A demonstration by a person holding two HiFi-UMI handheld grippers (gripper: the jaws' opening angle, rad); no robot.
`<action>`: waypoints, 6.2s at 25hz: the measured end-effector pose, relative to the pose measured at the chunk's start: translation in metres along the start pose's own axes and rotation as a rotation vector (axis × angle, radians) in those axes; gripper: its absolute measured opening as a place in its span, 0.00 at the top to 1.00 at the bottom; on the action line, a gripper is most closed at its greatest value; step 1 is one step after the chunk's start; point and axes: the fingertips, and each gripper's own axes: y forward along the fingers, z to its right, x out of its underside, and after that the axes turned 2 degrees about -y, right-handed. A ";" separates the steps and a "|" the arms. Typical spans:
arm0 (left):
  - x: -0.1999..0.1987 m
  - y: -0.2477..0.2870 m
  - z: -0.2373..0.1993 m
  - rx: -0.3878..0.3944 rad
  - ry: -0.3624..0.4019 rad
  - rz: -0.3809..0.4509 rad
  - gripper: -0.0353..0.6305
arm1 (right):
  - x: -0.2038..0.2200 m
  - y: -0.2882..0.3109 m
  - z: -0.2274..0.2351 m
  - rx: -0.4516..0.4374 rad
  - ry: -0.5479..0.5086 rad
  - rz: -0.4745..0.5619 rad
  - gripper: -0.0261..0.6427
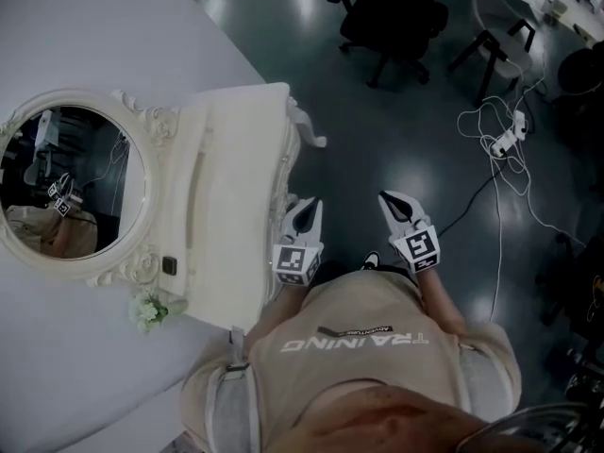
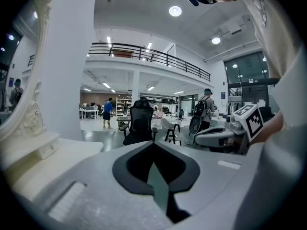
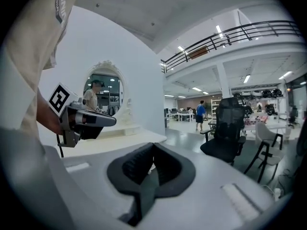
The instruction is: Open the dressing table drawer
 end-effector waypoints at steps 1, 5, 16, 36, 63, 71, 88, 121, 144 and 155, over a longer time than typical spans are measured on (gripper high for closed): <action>-0.001 0.003 -0.006 -0.012 0.000 -0.005 0.94 | 0.001 0.006 0.006 -0.002 0.006 -0.003 0.96; 0.005 0.016 -0.034 -0.037 -0.010 -0.031 0.94 | -0.002 0.035 0.020 -0.013 0.019 -0.007 0.96; -0.046 0.069 -0.118 -0.017 0.041 0.111 0.94 | -0.057 0.114 0.034 0.016 -0.020 0.021 0.96; -0.051 0.163 -0.244 -0.204 -0.043 0.027 0.94 | -0.100 0.293 0.087 -0.193 -0.077 0.015 0.95; -0.028 0.165 -0.372 -0.961 -0.357 -0.021 0.94 | -0.134 0.503 0.062 -0.981 -0.269 0.055 0.96; -0.012 0.162 -0.441 -0.996 -0.397 -0.003 0.94 | -0.141 0.530 0.031 -0.990 -0.327 0.043 0.96; 0.020 0.129 -0.551 -1.157 -0.512 0.017 0.94 | -0.154 0.634 -0.058 -1.156 -0.405 -0.024 0.96; 0.151 0.126 -0.649 -1.452 -0.826 -0.115 0.78 | -0.116 0.718 -0.067 -1.414 -0.476 -0.162 0.96; 0.145 0.142 -0.606 -1.465 -0.843 -0.159 0.80 | -0.119 0.711 -0.041 -1.385 -0.460 -0.149 0.96; 0.143 0.150 -0.582 -1.476 -0.842 -0.163 0.80 | -0.120 0.696 -0.026 -1.409 -0.475 -0.138 0.95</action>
